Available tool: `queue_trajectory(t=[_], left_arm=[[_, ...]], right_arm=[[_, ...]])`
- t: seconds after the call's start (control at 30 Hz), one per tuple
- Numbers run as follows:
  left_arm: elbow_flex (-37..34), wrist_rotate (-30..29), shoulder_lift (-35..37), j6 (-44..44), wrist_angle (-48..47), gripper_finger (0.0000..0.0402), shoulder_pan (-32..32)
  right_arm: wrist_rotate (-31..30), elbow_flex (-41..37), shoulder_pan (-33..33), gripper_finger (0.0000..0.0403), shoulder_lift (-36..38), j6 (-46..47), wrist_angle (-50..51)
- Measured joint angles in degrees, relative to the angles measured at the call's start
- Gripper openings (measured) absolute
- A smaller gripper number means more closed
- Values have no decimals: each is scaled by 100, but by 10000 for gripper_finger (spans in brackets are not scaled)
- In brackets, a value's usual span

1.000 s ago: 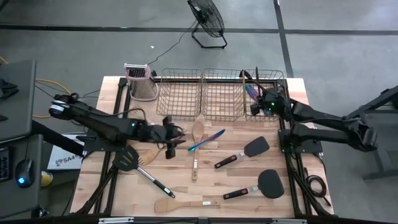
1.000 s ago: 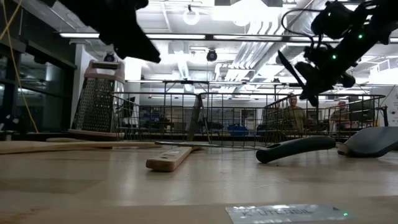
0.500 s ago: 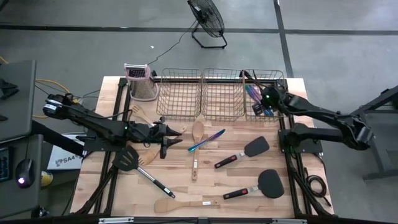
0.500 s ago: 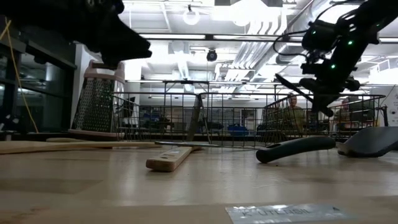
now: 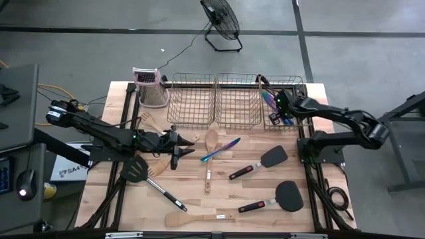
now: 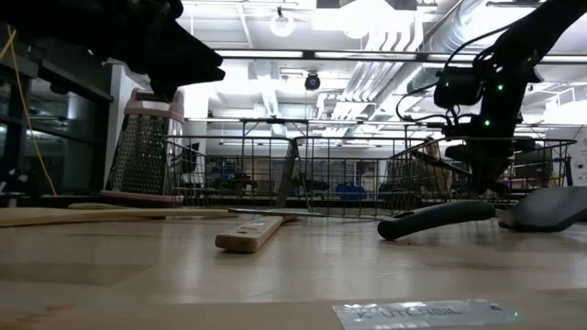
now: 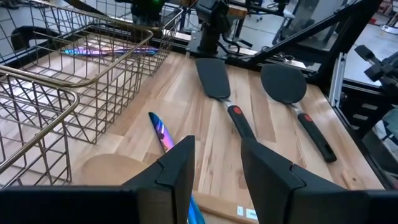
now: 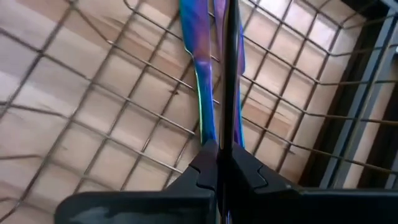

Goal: Pick & Place Kitchen Items
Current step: Put the black table knife into the right mesh basket

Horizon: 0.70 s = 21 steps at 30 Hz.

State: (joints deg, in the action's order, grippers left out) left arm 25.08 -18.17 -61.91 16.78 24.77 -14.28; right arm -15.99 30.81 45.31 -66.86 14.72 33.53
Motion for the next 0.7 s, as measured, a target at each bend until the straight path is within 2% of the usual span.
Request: queue_trajectory(t=[0.37, 0.7], left_arm=[[2, 2, -2, 2, -2, 129, 0], [2, 4, -4, 2, -24, 129, 0]], right_arm=[[152, 0, 435, 4, -578, -320, -170], [185, 0, 418, 4, -616, -320, -286]])
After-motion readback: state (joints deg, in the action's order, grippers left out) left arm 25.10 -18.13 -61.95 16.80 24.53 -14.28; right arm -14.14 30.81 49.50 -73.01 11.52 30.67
